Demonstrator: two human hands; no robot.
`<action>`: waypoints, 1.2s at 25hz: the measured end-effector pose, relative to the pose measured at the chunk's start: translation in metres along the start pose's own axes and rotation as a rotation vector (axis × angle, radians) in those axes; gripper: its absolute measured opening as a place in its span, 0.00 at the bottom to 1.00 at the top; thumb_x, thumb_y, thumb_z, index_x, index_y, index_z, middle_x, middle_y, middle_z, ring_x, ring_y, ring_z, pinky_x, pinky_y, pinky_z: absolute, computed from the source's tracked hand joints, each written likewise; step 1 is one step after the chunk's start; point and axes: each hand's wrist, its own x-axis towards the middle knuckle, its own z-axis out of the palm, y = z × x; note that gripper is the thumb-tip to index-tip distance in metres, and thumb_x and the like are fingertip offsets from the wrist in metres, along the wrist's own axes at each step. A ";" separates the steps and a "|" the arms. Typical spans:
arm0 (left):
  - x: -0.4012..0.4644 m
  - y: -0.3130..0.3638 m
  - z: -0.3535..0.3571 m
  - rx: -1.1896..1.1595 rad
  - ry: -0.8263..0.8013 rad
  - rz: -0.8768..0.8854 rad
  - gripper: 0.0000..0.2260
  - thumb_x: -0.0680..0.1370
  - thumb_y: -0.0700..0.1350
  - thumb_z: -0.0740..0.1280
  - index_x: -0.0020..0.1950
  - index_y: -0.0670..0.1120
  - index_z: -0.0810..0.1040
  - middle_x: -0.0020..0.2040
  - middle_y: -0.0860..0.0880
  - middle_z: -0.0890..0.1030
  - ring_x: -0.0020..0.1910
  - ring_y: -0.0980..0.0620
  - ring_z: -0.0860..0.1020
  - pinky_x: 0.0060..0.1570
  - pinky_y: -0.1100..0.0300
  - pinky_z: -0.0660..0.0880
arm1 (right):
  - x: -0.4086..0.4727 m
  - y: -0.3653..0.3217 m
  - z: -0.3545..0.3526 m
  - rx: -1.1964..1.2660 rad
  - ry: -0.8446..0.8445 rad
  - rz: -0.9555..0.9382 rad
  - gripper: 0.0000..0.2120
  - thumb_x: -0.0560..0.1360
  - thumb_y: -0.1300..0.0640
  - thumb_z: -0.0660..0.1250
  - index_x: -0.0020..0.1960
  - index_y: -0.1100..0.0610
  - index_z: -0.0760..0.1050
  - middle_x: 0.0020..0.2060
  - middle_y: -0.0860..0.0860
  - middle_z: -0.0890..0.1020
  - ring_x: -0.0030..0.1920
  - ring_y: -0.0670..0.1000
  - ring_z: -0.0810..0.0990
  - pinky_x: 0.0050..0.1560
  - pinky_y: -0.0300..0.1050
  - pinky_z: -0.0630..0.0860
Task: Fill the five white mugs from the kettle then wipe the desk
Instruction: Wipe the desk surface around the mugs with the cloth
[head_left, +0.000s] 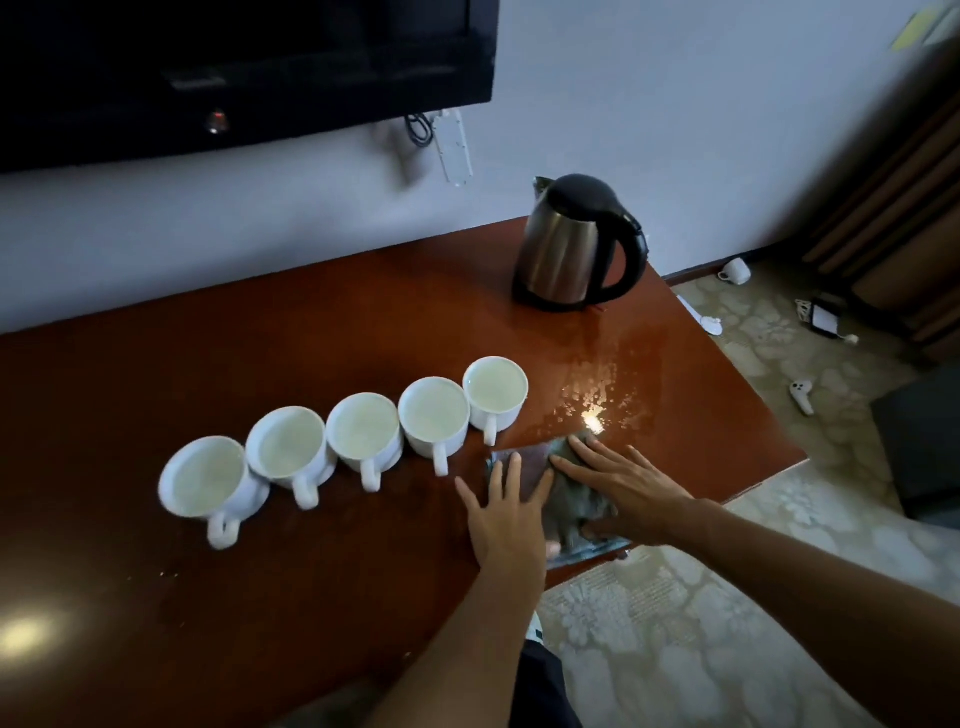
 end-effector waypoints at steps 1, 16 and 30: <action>-0.009 -0.008 0.007 -0.024 0.013 -0.020 0.41 0.79 0.66 0.62 0.82 0.63 0.38 0.84 0.48 0.35 0.82 0.43 0.35 0.74 0.28 0.40 | 0.001 -0.010 0.001 -0.010 -0.005 -0.014 0.48 0.76 0.33 0.65 0.81 0.41 0.35 0.83 0.50 0.38 0.83 0.53 0.38 0.80 0.62 0.43; -0.114 -0.182 0.056 -0.176 0.016 -0.210 0.42 0.78 0.68 0.64 0.81 0.66 0.38 0.83 0.52 0.35 0.82 0.47 0.34 0.76 0.32 0.36 | 0.054 -0.200 -0.010 -0.142 -0.023 -0.245 0.47 0.78 0.32 0.61 0.79 0.40 0.29 0.78 0.46 0.30 0.82 0.55 0.35 0.80 0.62 0.44; -0.208 -0.344 0.097 -0.206 0.017 -0.331 0.45 0.76 0.68 0.67 0.81 0.66 0.37 0.83 0.53 0.34 0.83 0.49 0.37 0.76 0.32 0.38 | 0.101 -0.396 -0.025 -0.167 -0.053 -0.347 0.44 0.80 0.34 0.59 0.82 0.45 0.34 0.83 0.51 0.36 0.82 0.56 0.35 0.80 0.58 0.43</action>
